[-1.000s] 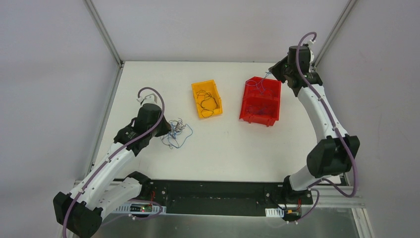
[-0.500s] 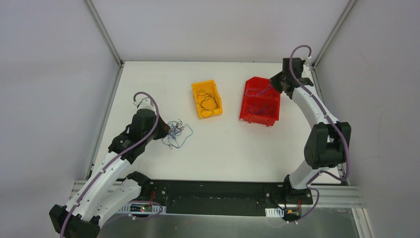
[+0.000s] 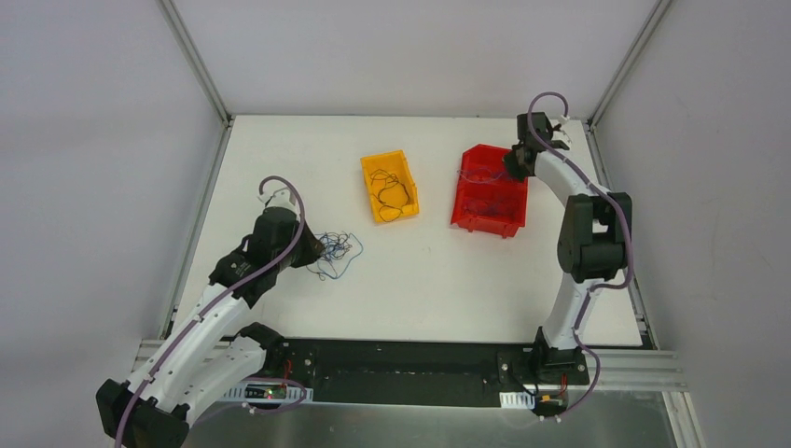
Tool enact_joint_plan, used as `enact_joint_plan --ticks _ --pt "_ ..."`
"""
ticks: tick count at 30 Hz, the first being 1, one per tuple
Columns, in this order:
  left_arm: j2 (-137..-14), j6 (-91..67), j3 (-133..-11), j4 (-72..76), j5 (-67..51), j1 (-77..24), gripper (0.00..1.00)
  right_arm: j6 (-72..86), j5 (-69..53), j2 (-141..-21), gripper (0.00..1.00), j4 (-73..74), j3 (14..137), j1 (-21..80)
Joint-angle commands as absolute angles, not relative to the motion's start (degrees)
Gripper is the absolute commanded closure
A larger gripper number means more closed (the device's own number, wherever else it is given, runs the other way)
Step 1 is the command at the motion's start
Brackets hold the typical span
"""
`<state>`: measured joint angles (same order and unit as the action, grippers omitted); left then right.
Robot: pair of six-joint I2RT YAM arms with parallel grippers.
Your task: Untangle the cables
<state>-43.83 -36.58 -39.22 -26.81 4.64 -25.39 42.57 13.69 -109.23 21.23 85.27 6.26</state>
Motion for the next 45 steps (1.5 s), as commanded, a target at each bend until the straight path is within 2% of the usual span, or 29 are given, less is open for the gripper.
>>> enact_joint_plan --ticks 1,10,15,24,32,36,41,45 --pt "-45.6 -34.2 -40.4 -25.1 2.5 -25.1 1.00 43.2 17.3 -113.0 1.00 25.6 90.0 5.8" --pt "-47.0 -32.1 -41.4 -24.6 1.9 -25.1 1.00 43.1 18.9 -116.6 0.97 27.4 91.8 5.8" --pt "-47.4 -32.1 -41.2 -23.7 0.8 -25.0 1.00 42.4 18.5 -114.0 0.87 27.7 91.9 5.9" --pt "-47.5 -32.2 -41.4 -23.3 0.1 -25.0 1.00 40.3 18.5 -107.8 0.59 28.9 93.6 6.1" --pt "-47.0 -32.5 -42.0 -23.2 -3.9 -25.1 1.00 38.1 16.2 -99.8 0.56 29.3 91.6 6.7" --pt "-47.0 -32.4 -42.8 -23.0 -6.7 -25.1 1.00 36.2 10.0 -92.3 0.54 27.5 85.5 7.6" --pt "-46.8 -32.5 -44.0 -22.9 -8.6 -25.6 1.00 31.7 -1.1 -77.6 0.50 19.2 67.4 11.2" --pt "-45.9 -33.1 -43.8 -22.9 -9.7 -25.9 1.00 29.2 -5.1 -67.7 0.49 20.0 57.9 12.1"
